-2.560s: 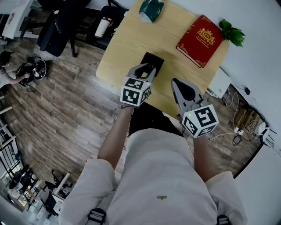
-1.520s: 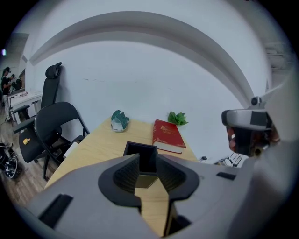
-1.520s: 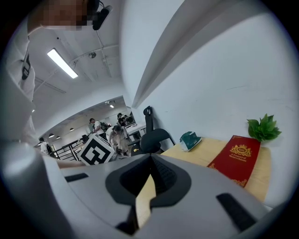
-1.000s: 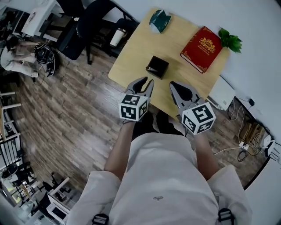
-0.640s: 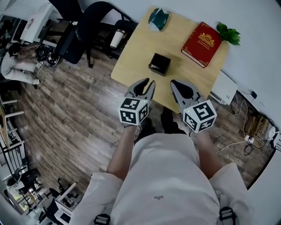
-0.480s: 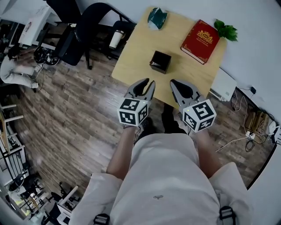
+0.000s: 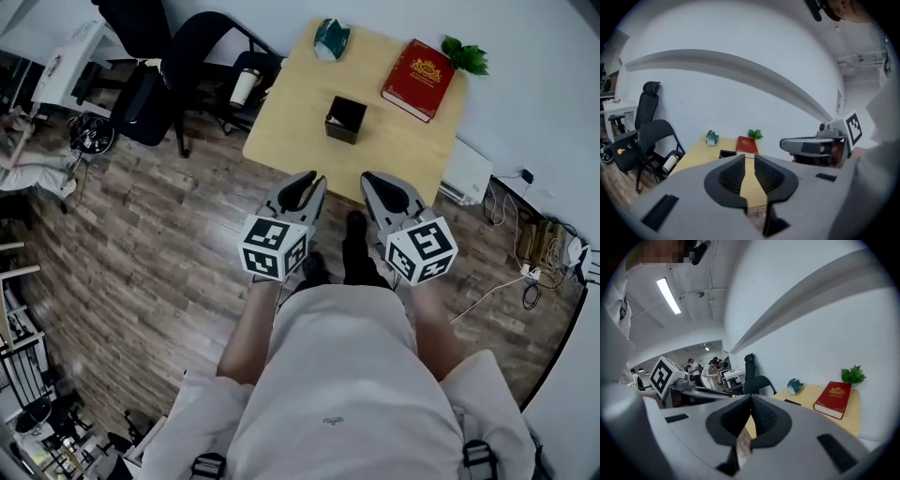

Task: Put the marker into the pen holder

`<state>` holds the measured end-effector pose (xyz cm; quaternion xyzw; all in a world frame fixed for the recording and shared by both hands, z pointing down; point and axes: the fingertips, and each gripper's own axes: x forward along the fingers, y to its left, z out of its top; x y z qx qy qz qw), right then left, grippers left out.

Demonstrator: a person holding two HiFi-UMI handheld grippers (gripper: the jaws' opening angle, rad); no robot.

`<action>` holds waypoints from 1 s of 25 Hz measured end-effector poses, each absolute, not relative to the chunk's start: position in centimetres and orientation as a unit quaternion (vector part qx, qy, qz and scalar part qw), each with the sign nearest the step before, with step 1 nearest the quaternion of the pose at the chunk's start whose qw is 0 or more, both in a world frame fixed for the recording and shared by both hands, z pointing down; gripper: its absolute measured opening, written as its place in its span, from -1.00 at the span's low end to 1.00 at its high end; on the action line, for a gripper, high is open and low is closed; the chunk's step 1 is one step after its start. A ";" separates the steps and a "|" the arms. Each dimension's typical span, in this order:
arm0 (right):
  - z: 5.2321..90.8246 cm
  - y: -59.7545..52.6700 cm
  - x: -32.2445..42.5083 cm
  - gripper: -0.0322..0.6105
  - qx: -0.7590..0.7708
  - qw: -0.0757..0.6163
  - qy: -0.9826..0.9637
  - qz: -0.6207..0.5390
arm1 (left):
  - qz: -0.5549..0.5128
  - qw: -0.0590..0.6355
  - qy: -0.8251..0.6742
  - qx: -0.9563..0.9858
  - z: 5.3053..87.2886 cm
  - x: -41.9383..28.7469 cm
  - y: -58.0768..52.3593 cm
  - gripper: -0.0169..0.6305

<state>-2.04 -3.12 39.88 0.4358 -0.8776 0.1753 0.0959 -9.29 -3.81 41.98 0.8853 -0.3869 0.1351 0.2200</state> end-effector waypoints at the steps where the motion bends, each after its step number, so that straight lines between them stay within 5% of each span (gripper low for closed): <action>1: 39.6 -2.4 -2.2 -0.90 0.441 0.095 -0.876 0.172 | 0.130 0.221 -0.386 0.886 41.6 -9.7 -3.2 -0.78; 25: 35.9 7.3 -6.1 -0.90 0.478 0.069 -0.866 0.132 | 0.082 0.172 -0.342 0.920 35.4 -14.0 5.9 -0.91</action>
